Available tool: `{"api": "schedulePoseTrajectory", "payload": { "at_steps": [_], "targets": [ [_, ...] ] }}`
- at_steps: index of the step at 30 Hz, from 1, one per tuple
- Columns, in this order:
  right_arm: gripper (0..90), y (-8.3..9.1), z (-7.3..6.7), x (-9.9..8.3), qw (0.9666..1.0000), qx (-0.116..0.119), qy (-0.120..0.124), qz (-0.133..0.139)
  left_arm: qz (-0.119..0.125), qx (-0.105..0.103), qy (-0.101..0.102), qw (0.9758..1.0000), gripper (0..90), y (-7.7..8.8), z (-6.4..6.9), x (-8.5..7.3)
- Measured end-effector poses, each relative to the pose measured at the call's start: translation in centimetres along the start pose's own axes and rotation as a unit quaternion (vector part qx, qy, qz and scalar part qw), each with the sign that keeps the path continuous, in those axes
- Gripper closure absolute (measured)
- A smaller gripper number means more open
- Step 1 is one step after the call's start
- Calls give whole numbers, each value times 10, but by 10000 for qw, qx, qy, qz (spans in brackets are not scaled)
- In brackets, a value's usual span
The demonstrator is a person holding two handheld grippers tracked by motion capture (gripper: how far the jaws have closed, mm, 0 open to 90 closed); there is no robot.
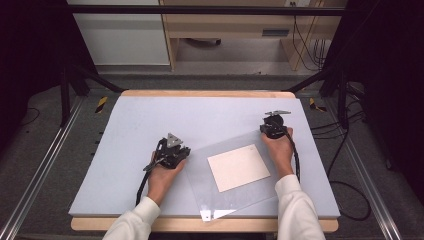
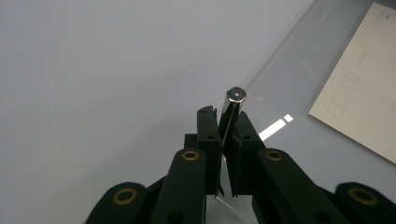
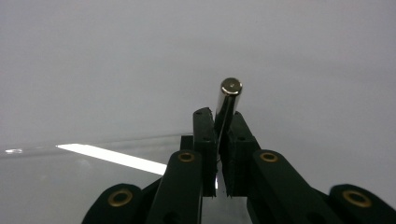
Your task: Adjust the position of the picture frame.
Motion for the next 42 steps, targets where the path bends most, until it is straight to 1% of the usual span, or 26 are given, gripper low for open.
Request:
{"api": "schedulePoseTrajectory", "payload": {
  "at_steps": [5,6,7,8,9,10,13,17,18,19,23,24,25,27,31,34,39,41,42],
  "targets": [
    [857,6,-2,1,10000,37,31,-83,-16,-25,19,10000,839,5,-3,3],
    [857,9,-4,1,9999,65,47,-113,-153,25,162,9997,836,8,-4,1],
    [858,10,-4,1,9999,81,85,-125,6,-86,107,9999,834,9,-7,6],
    [858,12,-5,1,9998,101,63,-149,6,-86,107,9999,833,9,-7,6],
    [858,13,-6,1,9997,121,71,-184,-27,-84,51,9999,833,13,-9,8],
    [858,14,-8,1,9996,142,81,-217,-13,-82,54,10000,833,14,-10,10],
    [858,20,-12,6,9996,165,105,-216,-31,-71,-6,10000,829,22,-13,14],
    [858,29,-17,12,9996,172,114,-204,0,-76,-29,10000,829,33,-15,22],
    [858,29,-17,12,9996,172,114,-204,0,-76,-29,10000,829,33,-15,22],
    [858,35,-20,16,9997,163,126,-152,31,-68,-41,10000,828,39,-17,26],
    [858,47,-24,21,9998,167,108,-92,46,-52,-121,9999,826,50,-19,35],
    [858,47,-24,21,9998,167,108,-92,46,-52,-121,9999,826,50,-19,35],
    [858,54,-26,24,9998,143,119,-29,55,-49,-157,9999,826,55,-21,40],
    [858,59,-28,26,9998,151,101,-7,55,-54,-185,9998,826,59,-23,44],
    [858,66,-31,29,9998,130,117,12,56,-72,-200,9998,826,63,-27,48],
    [857,73,-35,34,9998,101,171,58,34,-87,-233,9997,826,67,-31,52],
    [857,77,-39,36,9998,80,186,59,30,-87,-289,9995,826,71,-36,55],
    [857,79,-41,36,9998,72,183,59,39,-77,-278,9996,826,72,-37,56],
    [858,80,-42,36,9998,67,200,50,28,-99,-270,9996,827,72,-40,55]
  ]
}}
Point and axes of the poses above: each handheld gripper's, and its own axes: y roughly backward along the jaws, x roughly out of its top, z roughly to its right, the point moved 10 cm from there along -y, roughly forward along the jaws, and after that the axes turned 6 degrees about -y, right-handed, at the moved point
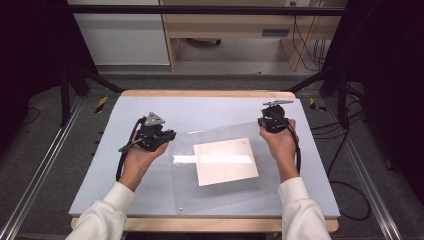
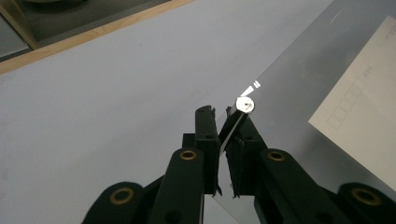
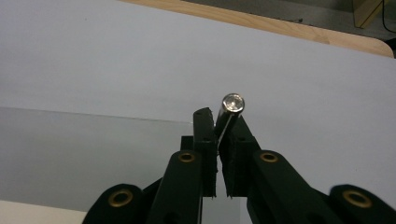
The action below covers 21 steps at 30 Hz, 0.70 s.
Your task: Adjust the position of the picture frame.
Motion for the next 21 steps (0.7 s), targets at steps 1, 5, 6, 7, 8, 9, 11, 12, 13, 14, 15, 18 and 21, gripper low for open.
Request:
{"api": "schedulePoseTrajectory", "payload": {
  "at_steps": [1,5,6,7,8,9,11,12,13,14,15,18,21],
  "targets": [
    [857,1,-1,0,10000,-17,5,0,-26,-9,2,10000,827,0,-2,-1],
    [858,1,-6,-2,10000,-14,30,-14,-56,-18,-10,10000,828,1,-6,-4],
    [857,0,-9,-5,10000,-14,44,-35,-61,-17,-29,10000,827,1,-10,-6],
    [857,-2,-11,-6,10000,-10,62,-35,-90,-11,-34,10000,827,1,-12,-8],
    [857,-2,-13,-8,10000,2,34,-65,-98,-12,-37,9999,827,1,-14,-9],
    [857,-4,-14,-9,10000,17,29,-75,-107,-18,-5,9999,827,1,-16,-10],
    [857,-6,-17,-11,9999,42,27,-107,-126,-11,-9,9999,826,0,-18,-11],
    [857,-7,-19,-11,9999,32,32,-107,-141,-31,-2,9999,826,0,-20,-11],
    [857,-8,-20,-12,9999,35,44,-126,-150,-35,3,9999,826,0,-23,-13],
    [857,-8,-21,-12,9999,45,38,-118,-149,-46,16,9999,826,-1,-24,-13],
    [857,-9,-22,-12,9999,48,59,-108,-165,-55,6,9998,826,-1,-26,-14],
    [857,-10,-24,-12,9999,47,78,-105,-196,-80,-16,9998,826,-2,-28,-15],
    [857,-11,-27,-14,9999,6,87,-148,-239,-140,19,9996,825,-6,-33,-18]
  ]
}}
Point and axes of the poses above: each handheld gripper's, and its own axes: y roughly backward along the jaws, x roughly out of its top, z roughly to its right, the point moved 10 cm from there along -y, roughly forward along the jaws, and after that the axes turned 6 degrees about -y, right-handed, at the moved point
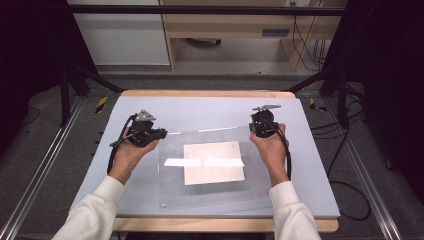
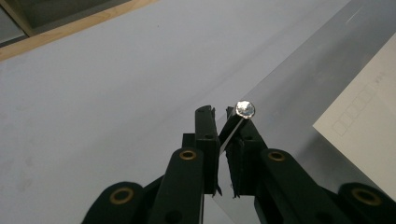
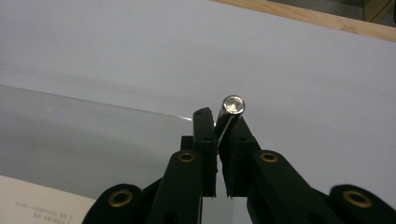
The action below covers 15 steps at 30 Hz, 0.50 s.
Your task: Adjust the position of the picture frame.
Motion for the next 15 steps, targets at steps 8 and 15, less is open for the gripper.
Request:
{"api": "schedulePoseTrajectory", "payload": {
  "at_steps": [8,15],
  "targets": [
    [857,-7,0,-12,10000,-52,19,-76,-130,-149,-106,9997,825,-15,-6,-7],
    [856,-16,0,-30,9997,-75,-53,-236,-244,-165,-101,9995,822,-29,-12,-12]
  ]
}}
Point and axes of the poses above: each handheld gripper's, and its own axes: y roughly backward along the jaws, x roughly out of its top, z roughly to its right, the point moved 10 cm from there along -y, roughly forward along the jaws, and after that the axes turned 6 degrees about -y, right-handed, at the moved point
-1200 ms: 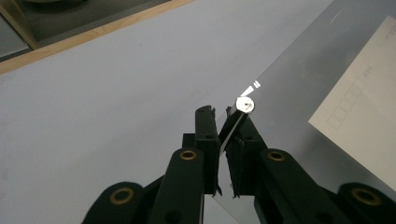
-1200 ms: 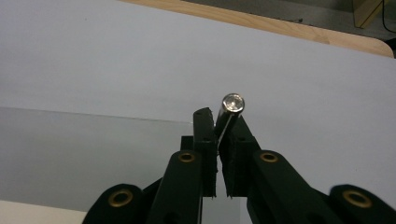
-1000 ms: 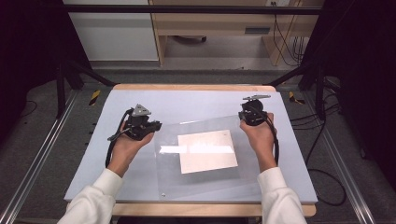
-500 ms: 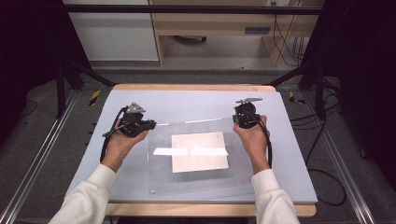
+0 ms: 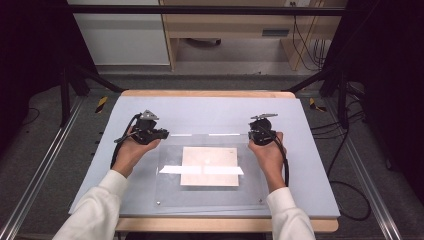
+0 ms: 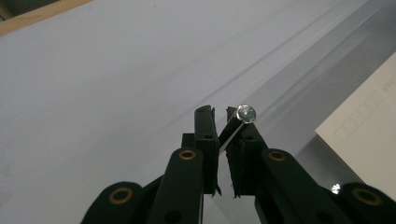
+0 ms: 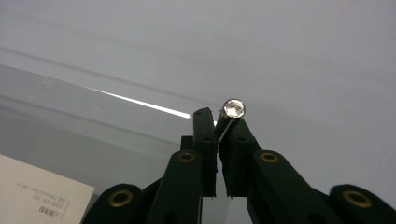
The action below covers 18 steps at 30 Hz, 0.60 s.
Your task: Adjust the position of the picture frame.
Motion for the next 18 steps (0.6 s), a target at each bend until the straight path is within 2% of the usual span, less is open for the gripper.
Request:
{"api": "schedulePoseTrajectory", "payload": {
  "at_steps": [5,9,16,18],
  "targets": [
    [856,-5,-1,-2,10000,-23,0,-32,-41,12,48,10000,821,-7,-5,-3],
    [856,-10,-4,-4,9999,-27,45,-100,-67,29,171,9998,821,-14,-12,-7],
    [856,-14,-6,-7,9999,-45,67,-152,-77,16,258,9996,822,-20,-13,-12],
    [856,-16,-5,-9,9998,-29,61,-164,-172,25,238,9996,824,-22,-13,-15]
  ]
}}
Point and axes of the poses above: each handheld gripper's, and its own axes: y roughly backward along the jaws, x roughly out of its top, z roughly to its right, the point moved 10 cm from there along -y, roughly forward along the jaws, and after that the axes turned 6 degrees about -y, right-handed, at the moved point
